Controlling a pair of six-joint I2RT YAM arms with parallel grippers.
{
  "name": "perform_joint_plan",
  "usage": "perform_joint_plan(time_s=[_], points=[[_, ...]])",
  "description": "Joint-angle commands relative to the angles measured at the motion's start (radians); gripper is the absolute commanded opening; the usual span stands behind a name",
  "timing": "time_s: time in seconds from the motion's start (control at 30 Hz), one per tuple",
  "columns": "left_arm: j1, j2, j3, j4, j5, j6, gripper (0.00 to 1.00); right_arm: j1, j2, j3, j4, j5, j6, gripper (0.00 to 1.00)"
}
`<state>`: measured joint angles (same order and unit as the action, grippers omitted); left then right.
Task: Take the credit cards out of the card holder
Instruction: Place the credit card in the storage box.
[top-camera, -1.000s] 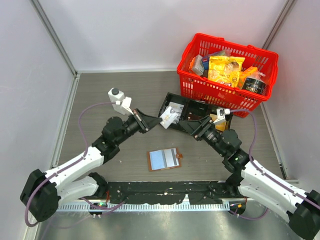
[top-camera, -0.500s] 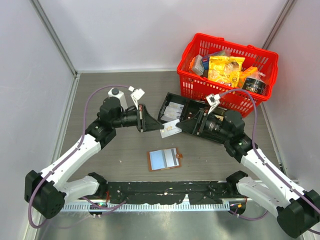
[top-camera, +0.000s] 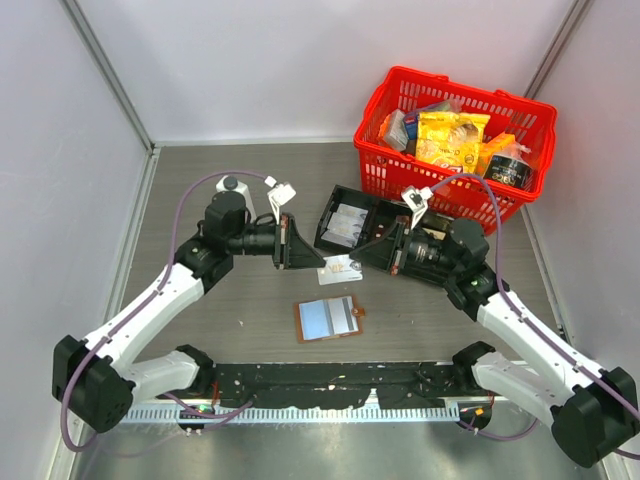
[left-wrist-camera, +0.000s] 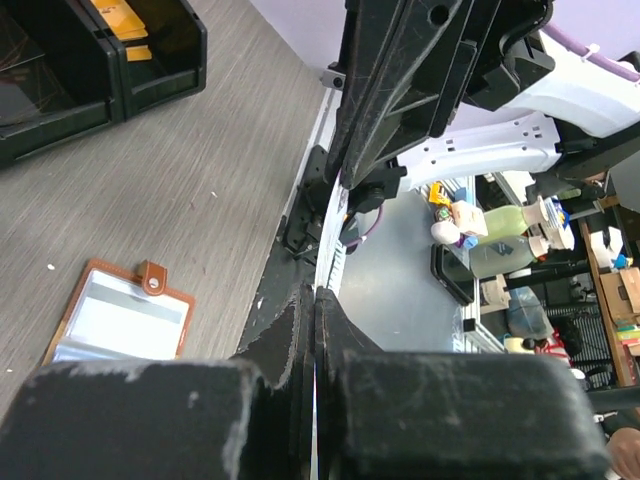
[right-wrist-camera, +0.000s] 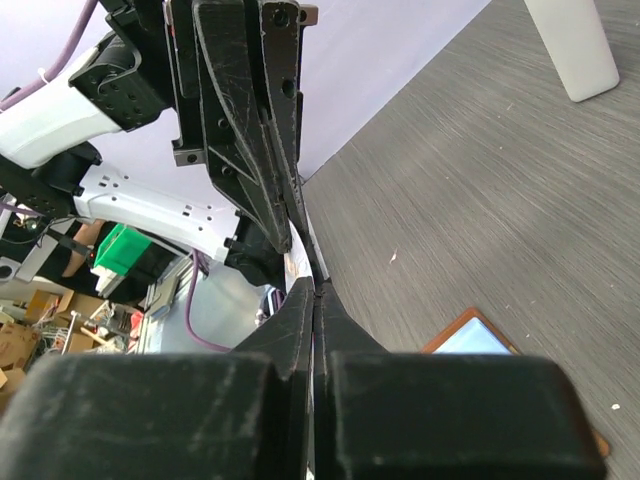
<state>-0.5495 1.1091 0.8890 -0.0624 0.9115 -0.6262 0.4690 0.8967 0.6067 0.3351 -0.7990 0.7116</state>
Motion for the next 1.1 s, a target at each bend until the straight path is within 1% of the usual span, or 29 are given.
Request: perform_joint_plan(time_s=[0.0,0.03,0.1,0.13,0.17,0.2,0.23,0.27,0.3,0.33,0.4,0.43,0.47,0.57,0.63,0.73,0.9,1.07], points=[[0.026,0.006,0.065,-0.037,-0.006,0.060,0.00,-0.001,0.007,0.011,0.053,-0.008,0.005,0.01],[0.037,0.005,0.077,-0.059,-0.038,0.071,0.08,-0.001,0.005,0.018,0.026,0.001,-0.012,0.01],[0.065,0.005,0.111,-0.146,-0.124,0.121,0.41,-0.007,0.010,0.050,-0.057,0.064,-0.055,0.01],[0.074,0.000,0.134,-0.205,-0.182,0.159,0.55,-0.010,0.014,0.060,-0.091,0.114,-0.069,0.01],[0.080,-0.012,0.149,-0.262,-0.254,0.199,0.67,-0.012,0.027,0.085,-0.153,0.141,-0.098,0.01],[0.082,-0.024,0.168,-0.301,-0.334,0.233,0.71,-0.018,0.037,0.102,-0.183,0.206,-0.125,0.01],[0.083,-0.040,0.180,-0.333,-0.406,0.265,0.77,-0.021,0.063,0.143,-0.255,0.237,-0.136,0.01],[0.083,-0.058,0.191,-0.356,-0.493,0.290,0.82,-0.029,0.103,0.163,-0.287,0.309,-0.158,0.01],[0.082,-0.072,0.200,-0.379,-0.593,0.310,0.84,-0.029,0.129,0.212,-0.371,0.346,-0.162,0.01],[0.082,-0.086,0.205,-0.399,-0.681,0.324,0.85,-0.035,0.178,0.235,-0.404,0.421,-0.176,0.01],[0.082,-0.112,0.203,-0.431,-0.881,0.345,0.86,-0.035,0.267,0.315,-0.493,0.507,-0.185,0.01],[0.080,-0.130,0.185,-0.430,-0.937,0.350,0.86,-0.035,0.292,0.367,-0.528,0.535,-0.185,0.01],[0.082,-0.155,0.157,-0.416,-1.024,0.355,0.87,-0.035,0.345,0.392,-0.541,0.578,-0.182,0.01],[0.082,-0.236,0.053,-0.358,-1.175,0.358,0.91,-0.035,0.436,0.474,-0.558,0.690,-0.162,0.01],[0.082,-0.276,-0.016,-0.330,-1.235,0.361,0.92,-0.035,0.508,0.520,-0.559,0.721,-0.150,0.01],[0.076,-0.301,-0.021,-0.333,-1.296,0.373,0.93,-0.035,0.635,0.571,-0.555,0.738,-0.117,0.01],[0.046,-0.308,-0.030,-0.327,-1.326,0.391,0.93,-0.030,0.758,0.608,-0.496,0.699,-0.040,0.01],[0.014,-0.302,-0.041,-0.320,-1.341,0.405,0.93,-0.018,0.855,0.648,-0.485,0.686,-0.015,0.01]])
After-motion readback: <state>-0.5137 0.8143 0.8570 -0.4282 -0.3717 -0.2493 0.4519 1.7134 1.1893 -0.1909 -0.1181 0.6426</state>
